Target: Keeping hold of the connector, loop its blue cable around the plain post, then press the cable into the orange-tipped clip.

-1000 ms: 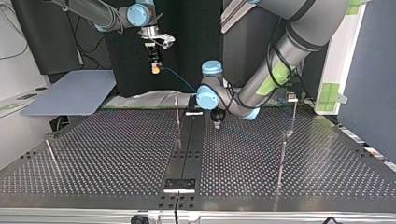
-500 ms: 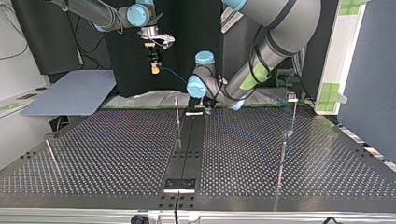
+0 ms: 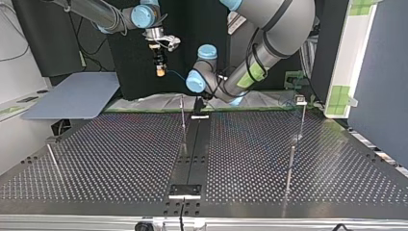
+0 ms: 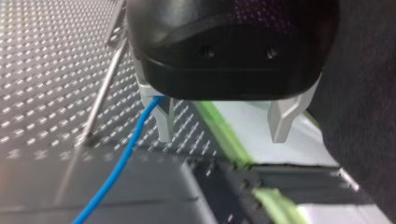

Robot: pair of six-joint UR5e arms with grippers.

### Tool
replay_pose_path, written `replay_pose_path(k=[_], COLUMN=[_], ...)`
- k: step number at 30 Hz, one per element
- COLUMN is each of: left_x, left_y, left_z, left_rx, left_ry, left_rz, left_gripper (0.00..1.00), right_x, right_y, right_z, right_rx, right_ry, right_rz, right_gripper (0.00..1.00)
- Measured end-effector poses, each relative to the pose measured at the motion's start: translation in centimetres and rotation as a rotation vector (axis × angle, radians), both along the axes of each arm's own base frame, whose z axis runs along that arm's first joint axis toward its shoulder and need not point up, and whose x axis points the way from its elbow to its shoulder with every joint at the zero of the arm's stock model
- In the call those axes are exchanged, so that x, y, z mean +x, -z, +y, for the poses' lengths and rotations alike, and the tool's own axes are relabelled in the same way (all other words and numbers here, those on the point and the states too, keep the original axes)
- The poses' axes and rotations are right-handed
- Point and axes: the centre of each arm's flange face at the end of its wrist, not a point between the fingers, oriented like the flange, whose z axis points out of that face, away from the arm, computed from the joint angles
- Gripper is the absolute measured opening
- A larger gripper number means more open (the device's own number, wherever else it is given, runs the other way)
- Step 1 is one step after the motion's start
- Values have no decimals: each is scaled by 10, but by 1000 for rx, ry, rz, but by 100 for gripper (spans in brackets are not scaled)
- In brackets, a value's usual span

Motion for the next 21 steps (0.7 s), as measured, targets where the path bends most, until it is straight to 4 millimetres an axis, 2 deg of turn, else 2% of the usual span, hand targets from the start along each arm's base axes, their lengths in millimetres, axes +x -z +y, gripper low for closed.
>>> replay_pose_path(k=[2,5,21], left_x=[-3,-4,-14], left_y=[13,22,33], left_z=[-3,-9,-25], left_rx=[-24,-72,-290], left_ry=[11,25,79], left_rz=[11,12,81], left_gripper=[100,100,100], right_x=[0,0,-8], right_y=[0,0,2], right_z=[0,0,-2], right_rx=[-1,-1,9], right_ry=[0,-1,33], right_rz=[2,5,43], right_gripper=[0,0,0])
